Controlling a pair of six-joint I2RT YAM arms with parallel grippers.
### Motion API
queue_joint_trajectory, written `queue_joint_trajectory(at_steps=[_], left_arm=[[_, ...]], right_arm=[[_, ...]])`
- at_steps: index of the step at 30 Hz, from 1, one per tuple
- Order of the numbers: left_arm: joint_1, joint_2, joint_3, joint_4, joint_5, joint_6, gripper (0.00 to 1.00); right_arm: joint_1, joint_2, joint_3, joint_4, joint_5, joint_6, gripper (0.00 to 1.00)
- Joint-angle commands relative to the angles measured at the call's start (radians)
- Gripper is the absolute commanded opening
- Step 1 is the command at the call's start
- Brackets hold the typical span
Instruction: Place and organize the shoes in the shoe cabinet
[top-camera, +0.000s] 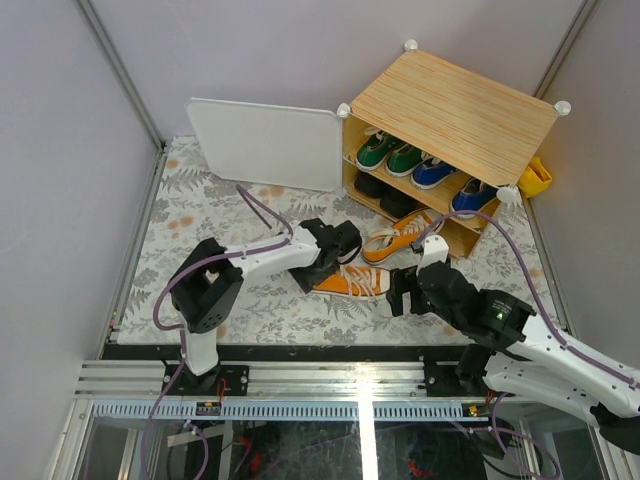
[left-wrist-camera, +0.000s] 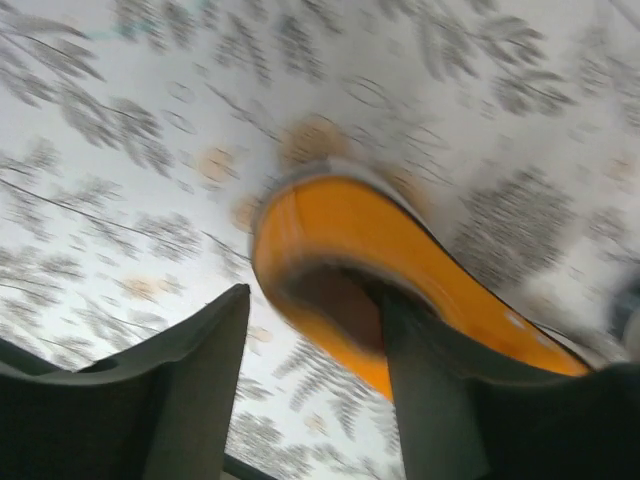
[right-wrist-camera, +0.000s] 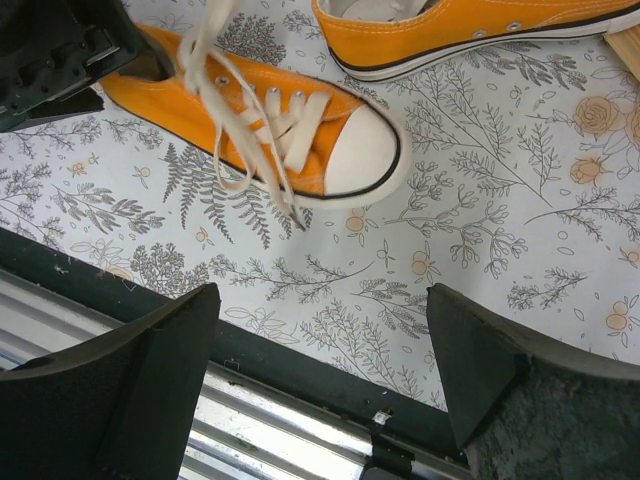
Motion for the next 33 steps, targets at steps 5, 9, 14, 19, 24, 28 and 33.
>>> queue_joint_trajectory(at_steps=[5,9,14,19,24,28,33], left_arm=[[-0.052,-0.071,0.026,0.196,0.038,0.128,0.75],[-0.061,-0.157,-0.017,0.224,0.006,0.241,0.77],[-0.076,-0.344,-0.118,0.223,-0.096,0.335,0.84],[-0.075,-0.546,-0.201,0.23,-0.194,0.462,0.89],[-0.075,-0.704,-0.238,0.274,-0.223,0.645,0.92],[-0.074,-0.787,-0.246,0.276,-0.225,0.716,0.93],[-0.074,-0.831,-0.261,0.266,-0.219,0.751,0.94]], right_arm=[[-0.002,-0.015,-0.007,0.0,0.034,0.018,0.91],[-0.002,-0.003,-0.009,-0.002,0.051,0.032,0.91],[-0.002,0.008,-0.042,0.011,0.124,0.088,0.91],[-0.002,0.083,-0.124,0.121,0.075,0.15,0.89],[-0.001,0.222,-0.184,0.262,0.041,0.248,0.75],[-0.002,0.297,-0.204,0.344,0.045,0.312,0.61],[-0.001,0.374,-0.219,0.439,0.092,0.339,0.59]])
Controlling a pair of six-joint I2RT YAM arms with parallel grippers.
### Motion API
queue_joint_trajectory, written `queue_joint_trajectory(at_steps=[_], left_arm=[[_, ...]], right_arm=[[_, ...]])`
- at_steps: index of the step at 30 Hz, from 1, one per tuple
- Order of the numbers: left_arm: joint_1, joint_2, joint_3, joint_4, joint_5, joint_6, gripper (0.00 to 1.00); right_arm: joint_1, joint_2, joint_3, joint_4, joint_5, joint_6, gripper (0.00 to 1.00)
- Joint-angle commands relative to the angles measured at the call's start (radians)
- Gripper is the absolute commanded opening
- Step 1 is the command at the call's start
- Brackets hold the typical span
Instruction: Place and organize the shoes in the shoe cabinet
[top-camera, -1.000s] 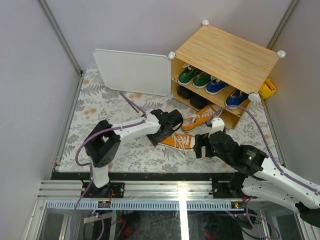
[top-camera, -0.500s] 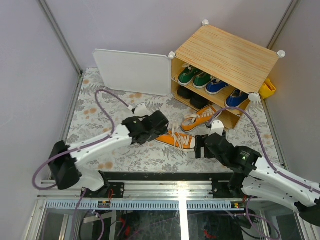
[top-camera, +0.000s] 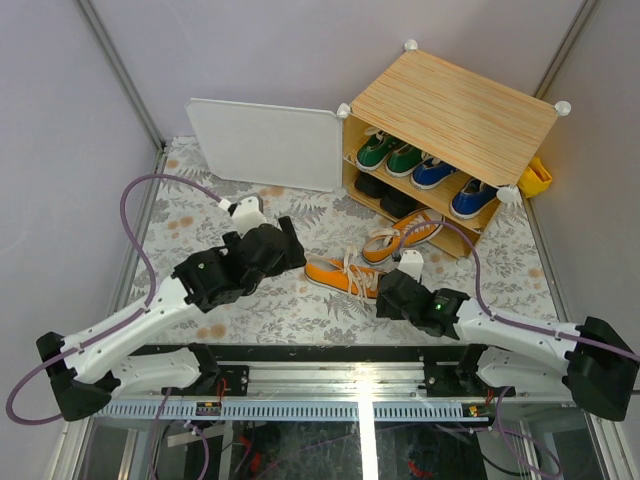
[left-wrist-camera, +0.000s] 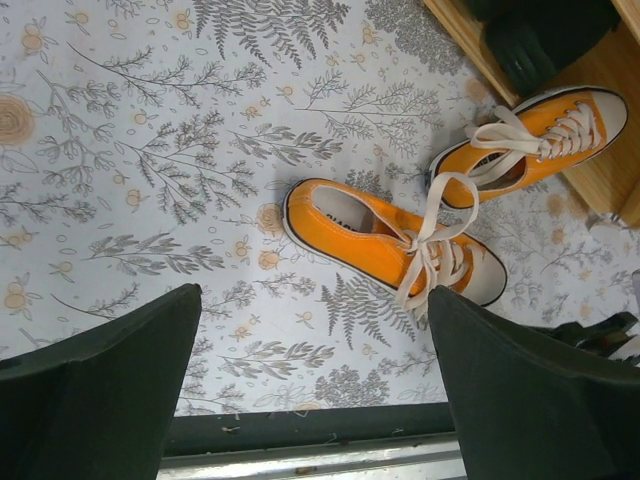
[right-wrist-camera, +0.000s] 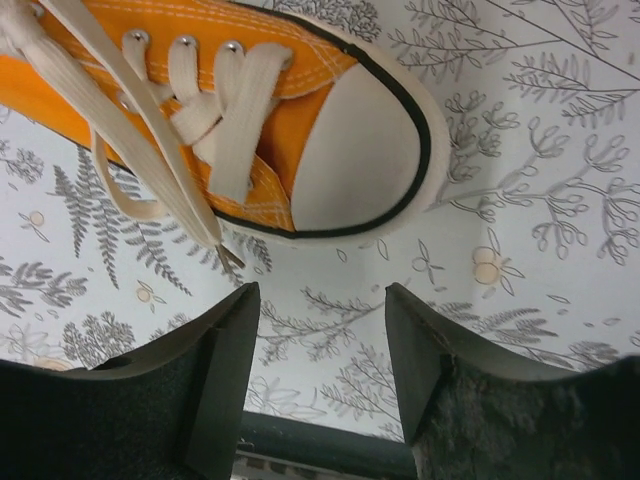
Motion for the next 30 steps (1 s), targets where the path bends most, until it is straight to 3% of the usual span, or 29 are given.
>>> queue_joint_trajectory(at_steps=[1,6,10,19,24,27,30], left_arm=[[-0.002,-0.031,-0.031,0.035,-0.031,0.085,0.95],[-0.002,-0.075,-0.061,0.032,-0.024,0.105,0.97],[-0.003,-0.111,-0.072,0.026,-0.026,0.123,0.98],[-0.002,-0.149,-0.094,0.021,-0.023,0.134,1.0],[-0.003,-0.152,-0.091,0.016,-0.028,0.138,1.0],[-0.004,-0.157,-0.091,0.017,-0.028,0.137,1.0],[-0.003,-0.153,-0.092,0.021,-0.031,0.138,1.0]], right_arm=[[-0.002,0.061,-0.007,0.161,0.077,0.061,0.59],[-0.005,0.218,0.06,0.191,0.166,0.039,0.59],[-0.013,0.326,0.147,0.076,0.316,0.073,0.62],[-0.151,0.26,0.213,-0.017,0.488,-0.086,0.65],[-0.15,0.177,0.198,0.07,0.257,-0.309,0.67],[-0.148,0.127,0.187,0.105,0.134,-0.342,0.67],[-0.141,0.102,0.213,0.11,0.116,-0.362,0.67]])
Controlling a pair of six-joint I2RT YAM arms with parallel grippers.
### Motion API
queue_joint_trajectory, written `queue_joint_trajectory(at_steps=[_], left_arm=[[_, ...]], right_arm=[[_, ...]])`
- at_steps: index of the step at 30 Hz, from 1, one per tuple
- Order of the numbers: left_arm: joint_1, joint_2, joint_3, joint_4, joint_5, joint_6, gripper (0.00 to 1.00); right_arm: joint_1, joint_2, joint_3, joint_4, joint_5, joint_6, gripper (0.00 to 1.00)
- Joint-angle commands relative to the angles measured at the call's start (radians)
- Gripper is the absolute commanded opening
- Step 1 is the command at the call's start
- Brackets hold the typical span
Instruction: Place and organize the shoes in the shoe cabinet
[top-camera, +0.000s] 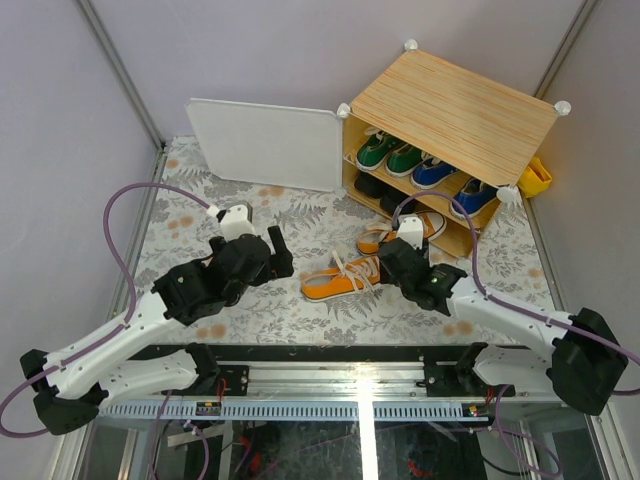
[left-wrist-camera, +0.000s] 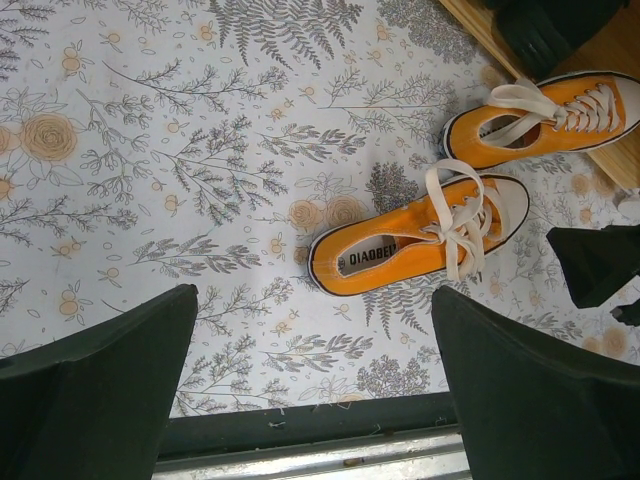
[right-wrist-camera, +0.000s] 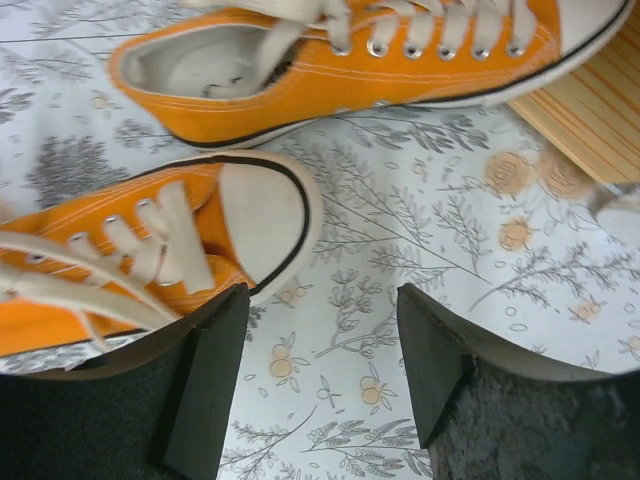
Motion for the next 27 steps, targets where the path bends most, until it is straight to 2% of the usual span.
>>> queue_joint_trajectory(at_steps=[1,5,15,27], left_arm=[[-0.003,-0.007,-0.007,0.023,-0.029,0.016,1.0],[-0.003,0.001,-0.013,0.03,-0.021,0.013,1.0],[-0.003,-0.009,-0.019,0.038,-0.019,0.011,1.0],[-0.003,-0.015,-0.053,0.057,-0.011,0.019,1.0]], right_arm=[[0.009,-0.042,0.056,0.056,-0.09,-0.098,0.67],[0.016,0.016,0.138,0.075,-0.092,-0.144,0.67],[0.038,0.304,0.324,0.108,-0.094,-0.227,0.66],[0.037,0.563,0.518,0.095,-0.055,-0.257,0.66]])
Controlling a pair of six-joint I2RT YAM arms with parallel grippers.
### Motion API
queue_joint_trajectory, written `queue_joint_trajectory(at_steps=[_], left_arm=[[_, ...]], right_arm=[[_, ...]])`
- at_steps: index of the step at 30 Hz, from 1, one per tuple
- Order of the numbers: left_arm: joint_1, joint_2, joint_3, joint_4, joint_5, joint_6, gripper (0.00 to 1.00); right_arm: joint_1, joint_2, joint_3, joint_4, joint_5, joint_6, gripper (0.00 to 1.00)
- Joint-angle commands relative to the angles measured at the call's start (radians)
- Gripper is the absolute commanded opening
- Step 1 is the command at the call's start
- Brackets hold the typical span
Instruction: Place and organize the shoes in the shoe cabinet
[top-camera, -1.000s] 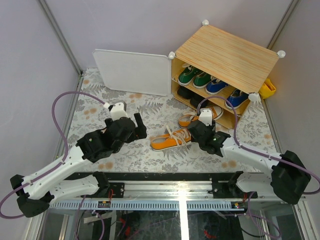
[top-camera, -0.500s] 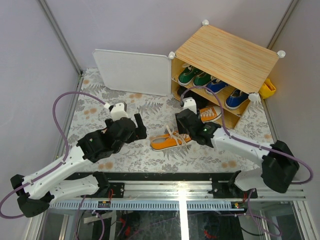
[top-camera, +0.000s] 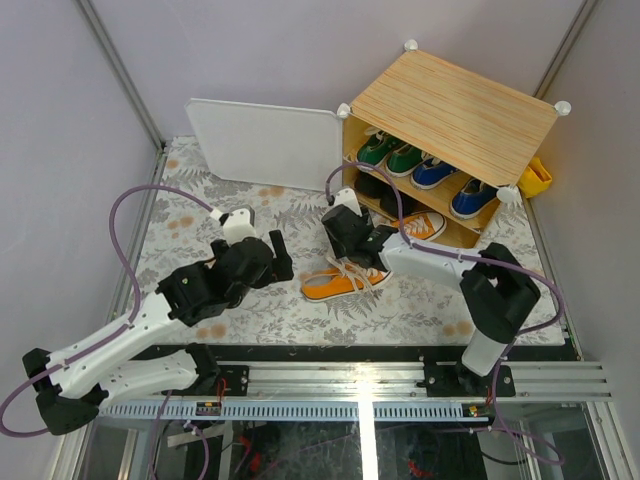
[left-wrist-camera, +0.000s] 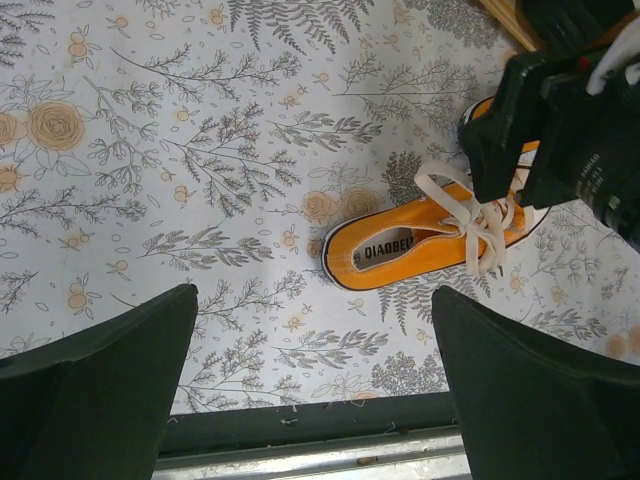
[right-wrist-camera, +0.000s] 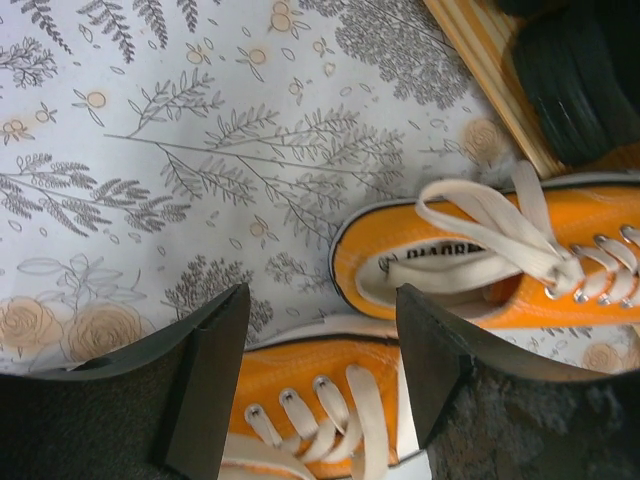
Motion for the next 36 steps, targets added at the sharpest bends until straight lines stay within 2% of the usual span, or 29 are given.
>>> queue_joint_trajectory(at_steps=[1,7,22,26,29,33,36], left_arm=[[-0.003,-0.018,-0.025,0.054,-0.014,0.019,1.0],[-0.003,-0.019,-0.044,0.066,-0.021,0.031,1.0],[-0.002,-0.005,-0.077,0.095,-0.028,0.045,1.0],[-0.001,-0.003,-0.083,0.103,-0.033,0.049,1.0],[-0.001,0.004,-0.087,0.105,-0.036,0.052,1.0],[0.0,0.002,-0.094,0.103,-0.042,0.056,1.0],[0.0,0.0,-0.1,0.106,-0.044,0.057,1.0]], right_arm=[[0.006,0.064,0.082,0.0,0.036,-0.014,0.66],[0.002,0.117,0.121,-0.046,0.125,0.013,0.66],[-0.044,0.195,0.119,-0.028,0.177,-0.028,0.62],[-0.058,0.218,0.138,-0.018,0.179,-0.069,0.5],[-0.06,0.231,0.153,-0.029,0.169,-0.105,0.34],[-0.06,0.204,0.14,-0.039,0.143,-0.197,0.06],[-0.06,0.162,0.116,-0.043,0.134,-0.286,0.01]])
